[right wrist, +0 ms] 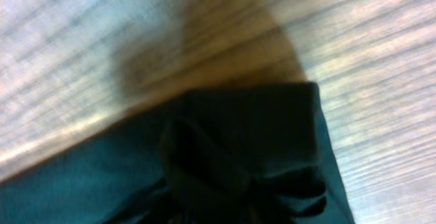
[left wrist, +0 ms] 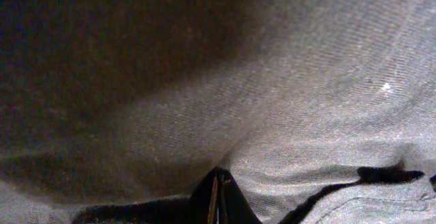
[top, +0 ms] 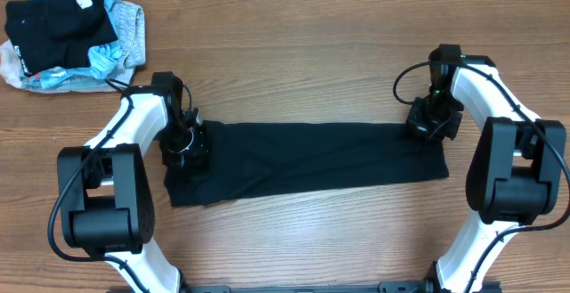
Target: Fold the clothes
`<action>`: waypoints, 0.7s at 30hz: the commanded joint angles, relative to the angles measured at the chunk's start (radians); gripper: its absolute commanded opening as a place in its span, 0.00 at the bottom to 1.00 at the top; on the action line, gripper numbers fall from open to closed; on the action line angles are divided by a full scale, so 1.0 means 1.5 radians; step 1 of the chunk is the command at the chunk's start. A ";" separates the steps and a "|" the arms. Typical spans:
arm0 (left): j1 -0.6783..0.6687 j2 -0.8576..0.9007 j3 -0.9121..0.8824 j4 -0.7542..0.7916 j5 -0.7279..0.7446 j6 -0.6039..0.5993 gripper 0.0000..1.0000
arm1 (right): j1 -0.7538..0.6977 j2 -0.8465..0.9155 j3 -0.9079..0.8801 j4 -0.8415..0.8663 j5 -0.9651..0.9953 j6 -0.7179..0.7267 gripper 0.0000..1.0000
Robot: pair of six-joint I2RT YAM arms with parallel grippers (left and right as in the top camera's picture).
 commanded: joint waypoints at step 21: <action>0.004 0.008 0.018 -0.028 -0.009 0.014 0.04 | -0.002 -0.019 0.095 -0.237 0.043 0.068 0.04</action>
